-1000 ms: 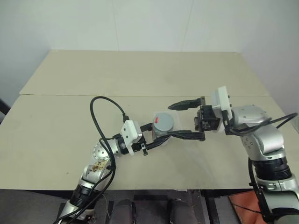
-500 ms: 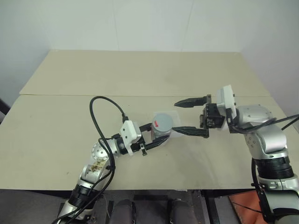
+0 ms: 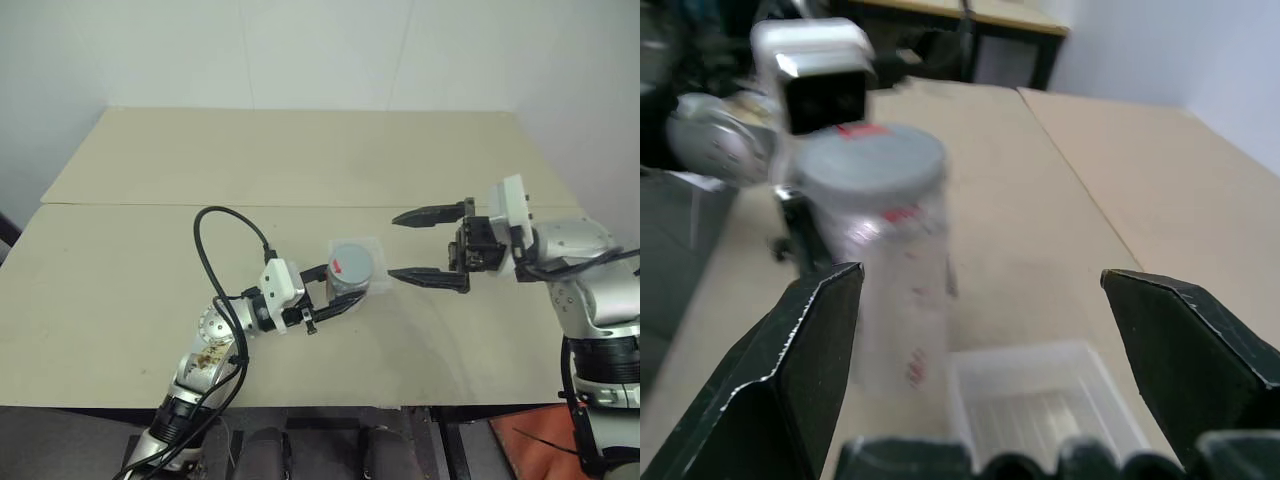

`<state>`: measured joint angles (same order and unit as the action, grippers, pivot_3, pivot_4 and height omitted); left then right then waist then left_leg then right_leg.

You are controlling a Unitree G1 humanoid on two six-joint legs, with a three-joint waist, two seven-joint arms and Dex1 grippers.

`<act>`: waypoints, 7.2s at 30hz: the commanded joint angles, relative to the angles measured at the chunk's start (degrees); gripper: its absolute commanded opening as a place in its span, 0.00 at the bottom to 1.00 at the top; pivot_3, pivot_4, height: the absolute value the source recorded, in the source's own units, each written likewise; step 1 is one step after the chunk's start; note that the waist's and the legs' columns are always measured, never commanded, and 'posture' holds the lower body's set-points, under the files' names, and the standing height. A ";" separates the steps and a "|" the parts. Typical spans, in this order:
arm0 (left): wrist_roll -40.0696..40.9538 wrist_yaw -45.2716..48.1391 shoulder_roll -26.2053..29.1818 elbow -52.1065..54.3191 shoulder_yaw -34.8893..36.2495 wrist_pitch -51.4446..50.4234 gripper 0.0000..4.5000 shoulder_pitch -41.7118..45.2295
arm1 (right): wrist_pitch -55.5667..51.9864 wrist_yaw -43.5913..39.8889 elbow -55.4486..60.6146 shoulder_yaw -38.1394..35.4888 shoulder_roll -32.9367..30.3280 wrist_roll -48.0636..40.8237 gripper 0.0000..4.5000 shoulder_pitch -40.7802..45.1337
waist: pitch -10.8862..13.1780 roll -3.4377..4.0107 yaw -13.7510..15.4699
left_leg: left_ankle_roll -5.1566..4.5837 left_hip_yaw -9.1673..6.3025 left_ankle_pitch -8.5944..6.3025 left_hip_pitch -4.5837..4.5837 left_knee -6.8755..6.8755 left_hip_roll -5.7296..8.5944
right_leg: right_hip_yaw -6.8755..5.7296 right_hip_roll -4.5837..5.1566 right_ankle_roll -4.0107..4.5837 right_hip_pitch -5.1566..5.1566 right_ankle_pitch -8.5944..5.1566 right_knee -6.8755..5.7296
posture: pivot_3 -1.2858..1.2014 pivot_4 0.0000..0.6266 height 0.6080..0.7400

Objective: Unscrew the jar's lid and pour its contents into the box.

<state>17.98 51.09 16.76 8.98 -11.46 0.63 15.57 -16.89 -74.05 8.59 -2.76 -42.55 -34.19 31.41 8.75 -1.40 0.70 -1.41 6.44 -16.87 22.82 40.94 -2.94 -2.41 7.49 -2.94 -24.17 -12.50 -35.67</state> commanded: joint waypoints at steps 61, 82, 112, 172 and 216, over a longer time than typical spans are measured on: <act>0.24 0.71 0.26 0.08 0.00 1.57 0.44 0.65 | -3.05 7.11 8.82 3.53 5.65 -2.42 0.99 -1.72 | 0.00 0.00 -0.02 | -0.02 -0.01 -0.01 -0.01 0.02 0.01 | 0.01 0.00 0.00 0.01 0.00 0.00 | 0.52 0.24 1.00; -0.28 0.98 -0.48 -0.67 -0.32 2.53 0.44 1.17 | -6.23 8.01 7.05 5.26 7.48 -1.58 0.72 1.06 | 0.00 0.00 -0.01 | -0.01 -0.01 -0.01 0.00 0.02 0.01 | 0.00 0.00 0.00 0.00 0.00 -0.03 | 0.52 0.24 1.00; -0.62 -1.55 0.52 1.38 0.08 0.45 0.44 -0.20 | -10.51 20.37 6.46 -3.83 14.20 -8.89 0.63 -1.21 | 0.00 0.00 0.12 | -0.01 -0.01 -0.01 0.03 0.02 0.01 | 0.00 0.00 0.00 0.00 0.00 -0.05 | 0.52 0.24 1.00; -57.35 -45.99 6.07 -66.57 -16.91 43.51 0.44 50.71 | -29.28 41.79 32.58 -20.04 -0.26 -0.51 0.99 -32.18 | 0.05 -0.10 1.72 | -0.09 -0.08 -0.03 0.33 0.13 0.13 | -0.15 0.00 -0.17 0.05 0.20 0.66 | 0.52 0.24 1.00; -49.17 -55.70 -0.10 -83.92 -14.45 43.52 0.44 56.81 | -28.02 44.49 34.66 -21.53 -0.12 -5.52 0.99 -34.57 | 0.16 -0.28 1.27 | -0.14 -0.09 -0.06 0.49 0.35 0.06 | -0.15 0.03 -0.22 -0.13 0.21 0.30 | 0.52 0.24 1.00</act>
<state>-44.16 -16.27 17.71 -76.75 -34.18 43.67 74.24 -46.30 -29.64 42.08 -23.12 -42.46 -39.54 -3.23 8.90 -1.68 1.97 -1.54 6.38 -16.93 23.28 41.31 -2.88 -2.55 7.52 -3.16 -24.29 -12.30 -35.53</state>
